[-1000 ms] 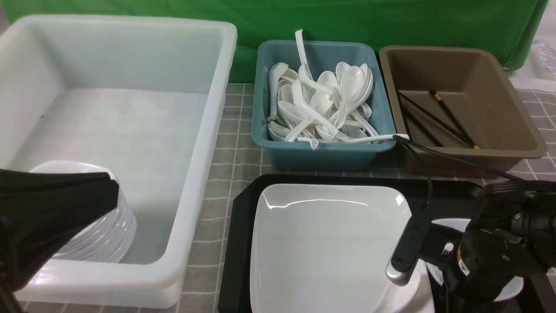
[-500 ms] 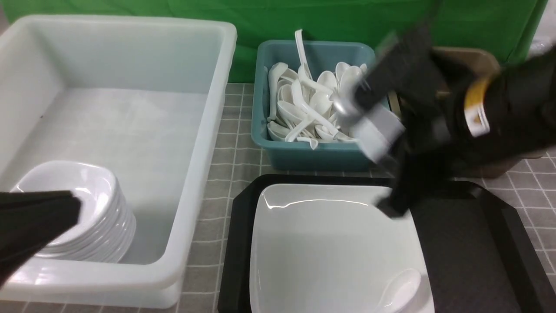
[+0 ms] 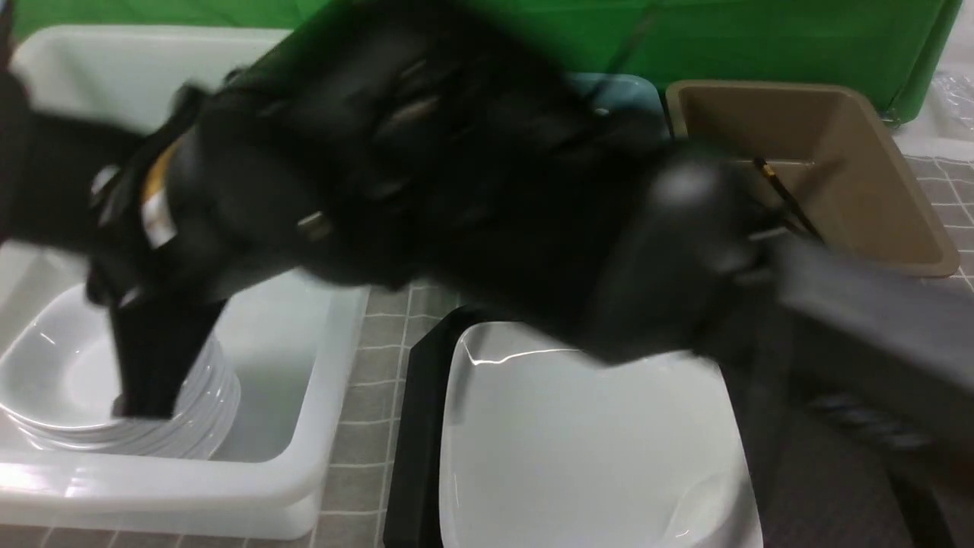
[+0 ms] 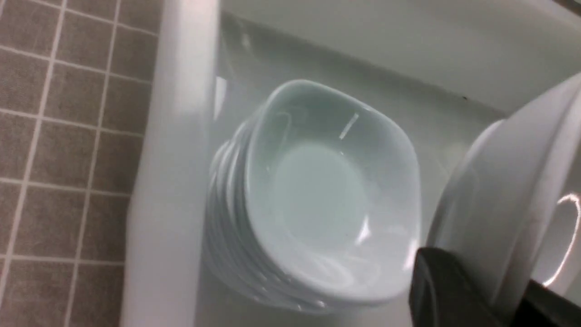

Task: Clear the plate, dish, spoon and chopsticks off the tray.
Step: Use the right arm to put the small plate into the large storage box on the left, then use the left arm to grab a soup spoon from the plate

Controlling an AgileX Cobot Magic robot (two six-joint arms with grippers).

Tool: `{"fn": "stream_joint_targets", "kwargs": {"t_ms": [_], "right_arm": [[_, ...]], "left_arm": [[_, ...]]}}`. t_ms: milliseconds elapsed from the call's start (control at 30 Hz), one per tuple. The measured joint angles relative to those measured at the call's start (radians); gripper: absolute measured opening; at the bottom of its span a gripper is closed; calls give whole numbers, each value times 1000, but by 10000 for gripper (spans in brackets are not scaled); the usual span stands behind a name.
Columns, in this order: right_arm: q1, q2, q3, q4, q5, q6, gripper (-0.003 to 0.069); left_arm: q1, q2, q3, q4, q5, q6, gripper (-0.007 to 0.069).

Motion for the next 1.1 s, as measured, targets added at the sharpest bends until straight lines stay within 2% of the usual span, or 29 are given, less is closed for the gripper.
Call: {"fn": "stream_joint_targets", "kwargs": {"t_ms": [233, 300, 367, 433, 500, 567, 600, 667, 700, 733, 833, 900, 1000, 1100], "right_arm": [[16, 146, -105, -8, 5, -31, 71], [19, 163, -105, -26, 50, -33, 155], [21, 165, -106, -29, 108, -33, 289], [21, 165, -110, -31, 138, -31, 371], [21, 150, -112, -35, 192, -22, 493], [21, 120, -112, -35, 258, -2, 566], [21, 96, -112, -37, 294, 7, 575], [21, 34, -113, -53, 427, 42, 559], [21, 22, -113, -56, 436, 52, 549], [19, -23, -109, -87, 488, 108, 492], [6, -103, -81, -128, 489, 223, 377], [-20, -180, -27, -147, 489, 324, 258], [-73, -350, 160, -160, 489, 457, 134], [-113, -527, 388, -163, 489, 529, 106]], "left_arm": [[0, -16, -1, 3, 20, -6, 9], [0, -16, -1, 3, 22, -4, 9], [0, -16, -1, 2, 22, -3, 9], [0, -16, -1, 0, 22, -3, 9], [0, -16, -1, -1, 21, -2, 9], [0, -15, -1, -3, 21, 4, 9], [0, -12, -1, -7, 21, 11, 9], [0, 14, -1, -20, 19, 26, 9], [0, 18, -1, -23, 19, 28, 9], [0, 49, -1, -35, 12, 39, 9], [0, 131, -1, -67, -5, 54, 9], [0, 198, -1, -104, -24, 86, 9], [0, 327, -1, -209, -59, 168, 9], [-7, 428, -1, -311, -83, 278, 9]]}}
